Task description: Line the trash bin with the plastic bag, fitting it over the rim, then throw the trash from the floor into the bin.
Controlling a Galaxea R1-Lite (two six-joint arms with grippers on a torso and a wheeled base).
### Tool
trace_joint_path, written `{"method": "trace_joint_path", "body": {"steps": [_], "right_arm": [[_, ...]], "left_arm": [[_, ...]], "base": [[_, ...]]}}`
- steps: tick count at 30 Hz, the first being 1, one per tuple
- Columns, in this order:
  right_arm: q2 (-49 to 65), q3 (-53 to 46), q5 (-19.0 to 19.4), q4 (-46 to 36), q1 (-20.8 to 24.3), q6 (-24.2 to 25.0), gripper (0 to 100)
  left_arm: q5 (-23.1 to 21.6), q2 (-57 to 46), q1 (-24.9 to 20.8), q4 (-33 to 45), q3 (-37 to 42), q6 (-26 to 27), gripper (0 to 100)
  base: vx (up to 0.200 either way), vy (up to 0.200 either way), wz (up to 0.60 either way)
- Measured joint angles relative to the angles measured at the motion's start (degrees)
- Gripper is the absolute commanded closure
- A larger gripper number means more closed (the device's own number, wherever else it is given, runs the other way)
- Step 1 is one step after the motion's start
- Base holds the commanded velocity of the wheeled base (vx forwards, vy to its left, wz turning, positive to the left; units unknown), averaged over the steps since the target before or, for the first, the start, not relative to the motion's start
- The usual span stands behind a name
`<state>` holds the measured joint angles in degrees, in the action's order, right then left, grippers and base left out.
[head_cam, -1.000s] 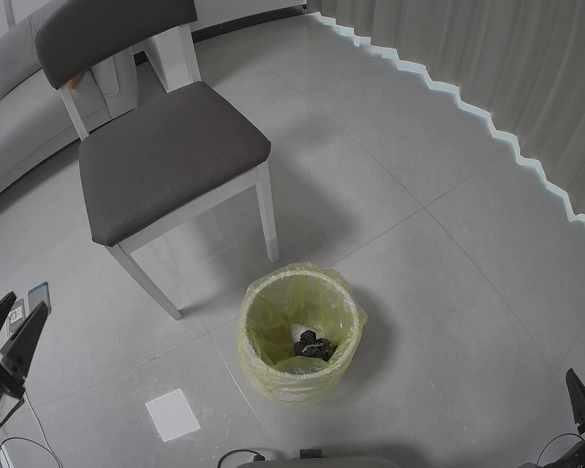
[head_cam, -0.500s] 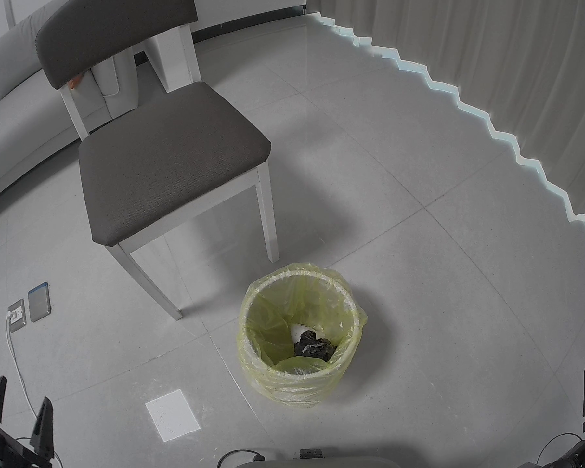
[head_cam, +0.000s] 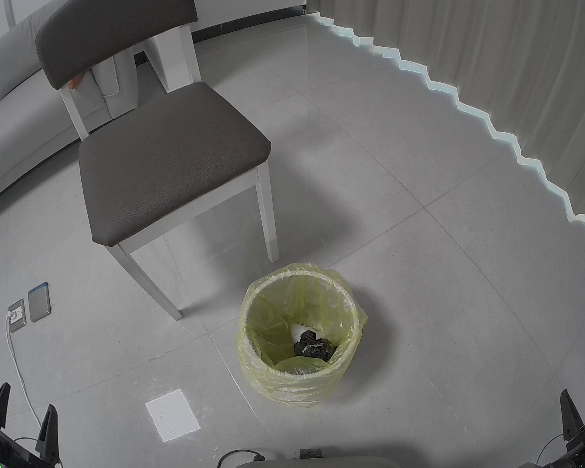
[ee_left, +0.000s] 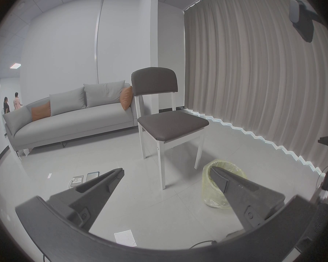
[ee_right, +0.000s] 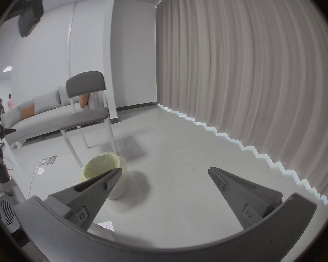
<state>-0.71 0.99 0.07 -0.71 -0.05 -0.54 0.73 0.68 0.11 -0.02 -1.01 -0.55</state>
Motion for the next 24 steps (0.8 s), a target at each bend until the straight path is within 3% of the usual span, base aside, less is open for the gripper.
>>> {"method": "trace_joint_path", "body": {"steps": [24], "right_arm": [[0.0,0.0,-2.9,0.7,0.0,1.8,0]], "left_arm": [[-0.4,-0.1,0.0,0.0,0.0,0.5,0]], "base": [[0.0,0.0,0.0]]}}
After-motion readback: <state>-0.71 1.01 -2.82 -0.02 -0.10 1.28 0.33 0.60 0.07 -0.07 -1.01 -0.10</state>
